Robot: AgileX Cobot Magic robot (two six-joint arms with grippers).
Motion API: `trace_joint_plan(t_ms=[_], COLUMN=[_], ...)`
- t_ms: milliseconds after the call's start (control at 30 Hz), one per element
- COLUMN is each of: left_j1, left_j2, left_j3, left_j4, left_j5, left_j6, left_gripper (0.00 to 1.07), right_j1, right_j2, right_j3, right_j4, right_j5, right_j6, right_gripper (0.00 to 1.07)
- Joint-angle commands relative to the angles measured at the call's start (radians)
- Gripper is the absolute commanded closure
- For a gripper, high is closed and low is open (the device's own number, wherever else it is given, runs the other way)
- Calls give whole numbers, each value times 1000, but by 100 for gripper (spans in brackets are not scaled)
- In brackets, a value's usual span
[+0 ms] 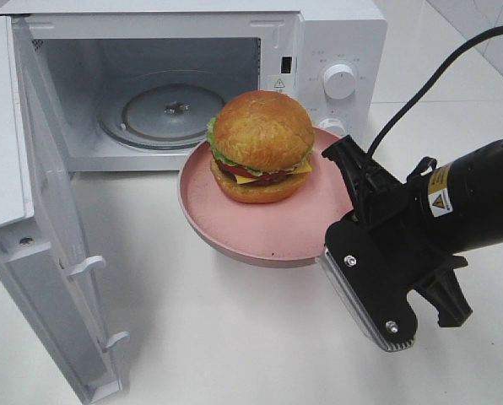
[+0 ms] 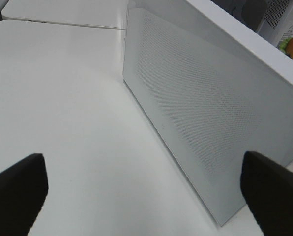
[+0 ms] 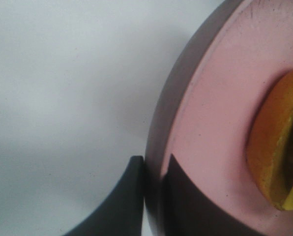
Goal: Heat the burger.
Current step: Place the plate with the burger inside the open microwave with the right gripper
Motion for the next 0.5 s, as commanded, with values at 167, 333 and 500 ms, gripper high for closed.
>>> trace_joint_plan(t_ms=[167,333,500], left_j1=[4,4,4], left_j2=[-18,-18,-18], left_j3=[4,4,4], left_j4=[-2,-2,-2], left_j5=[2,2,2], left_j6=[2,2,2], left_gripper=[7,7,7], right_j1=[0,31,58], right_j2=[-9,18,88], right_j3=[-23,-25,-73], right_j4=[-72,-72,-72], right_j5=[-89,-90,-89], right_j6=[104,104,169], right_gripper=[107,107,107])
